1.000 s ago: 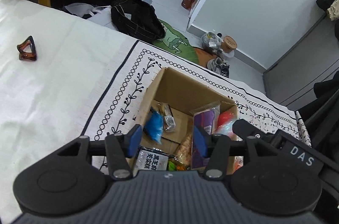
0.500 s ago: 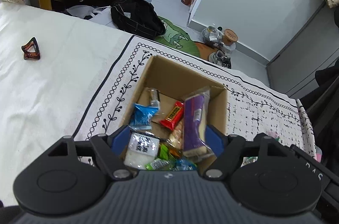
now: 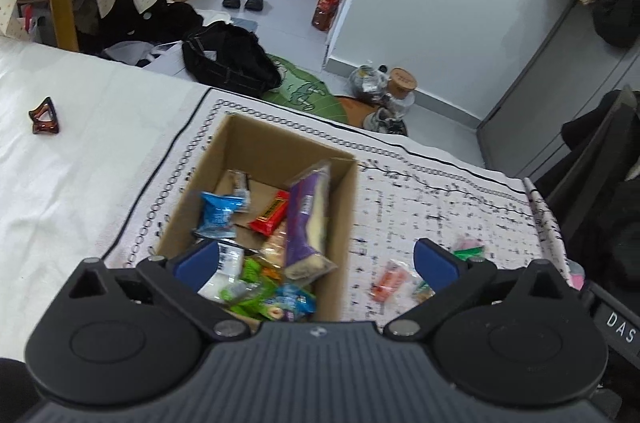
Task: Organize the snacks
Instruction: 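Move both open tools back to the remaining snacks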
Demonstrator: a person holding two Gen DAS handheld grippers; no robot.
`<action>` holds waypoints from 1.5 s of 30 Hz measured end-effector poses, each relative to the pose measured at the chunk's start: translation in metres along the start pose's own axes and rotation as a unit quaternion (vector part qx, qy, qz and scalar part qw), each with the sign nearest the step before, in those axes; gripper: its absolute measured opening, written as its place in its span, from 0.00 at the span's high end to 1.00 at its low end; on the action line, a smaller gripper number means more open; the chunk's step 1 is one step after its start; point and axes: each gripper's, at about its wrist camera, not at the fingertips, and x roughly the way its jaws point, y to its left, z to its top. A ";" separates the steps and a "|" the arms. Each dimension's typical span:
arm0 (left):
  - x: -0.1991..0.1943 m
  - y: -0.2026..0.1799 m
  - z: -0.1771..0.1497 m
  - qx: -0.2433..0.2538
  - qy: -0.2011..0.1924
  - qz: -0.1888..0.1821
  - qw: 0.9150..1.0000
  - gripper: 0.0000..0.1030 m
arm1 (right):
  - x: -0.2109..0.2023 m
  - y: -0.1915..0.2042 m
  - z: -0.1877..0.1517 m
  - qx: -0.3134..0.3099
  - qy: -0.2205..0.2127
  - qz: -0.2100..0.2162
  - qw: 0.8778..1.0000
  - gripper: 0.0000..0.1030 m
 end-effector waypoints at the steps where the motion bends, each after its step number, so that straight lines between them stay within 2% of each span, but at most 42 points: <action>1: -0.001 -0.004 -0.002 0.002 0.000 -0.004 1.000 0.00 | -0.002 -0.004 0.001 0.000 -0.001 -0.001 1.000 0.02; 11: 0.004 -0.042 -0.013 0.039 -0.007 -0.006 0.999 0.00 | -0.010 -0.052 0.009 0.022 -0.010 -0.020 0.999 0.01; 17: 0.020 -0.060 -0.018 0.052 0.022 -0.018 0.998 0.00 | 0.003 -0.070 0.012 0.028 0.000 -0.016 0.999 0.01; 19: 0.028 -0.064 -0.019 0.051 0.033 -0.029 0.998 0.00 | 0.008 -0.075 0.011 0.028 0.003 -0.020 0.999 0.03; 22: 0.036 -0.074 -0.024 0.063 0.032 -0.025 0.997 0.00 | 0.018 -0.085 0.010 0.042 0.011 -0.021 0.999 0.08; 27: 0.058 -0.084 -0.028 0.069 0.042 -0.034 0.996 0.03 | 0.038 -0.099 0.004 0.066 0.020 -0.008 0.998 0.10; 31: 0.078 -0.092 -0.033 0.082 0.053 -0.033 0.995 0.14 | 0.056 -0.112 -0.004 0.100 0.038 0.012 0.994 0.15; 36: 0.103 -0.098 -0.040 0.098 0.077 -0.026 0.992 0.33 | 0.078 -0.122 -0.010 0.133 0.056 0.029 0.989 0.22; 40: 0.124 -0.098 -0.044 0.097 0.093 -0.019 0.991 0.39 | 0.096 -0.124 -0.012 0.136 0.068 0.032 0.988 0.29; 42: 0.134 -0.099 -0.046 0.098 0.099 -0.016 0.990 0.44 | 0.103 -0.127 -0.012 0.143 0.073 0.031 0.987 0.30; 45: 0.145 -0.101 -0.045 0.104 0.100 -0.011 0.989 0.47 | 0.114 -0.132 -0.012 0.156 0.083 0.038 0.983 0.32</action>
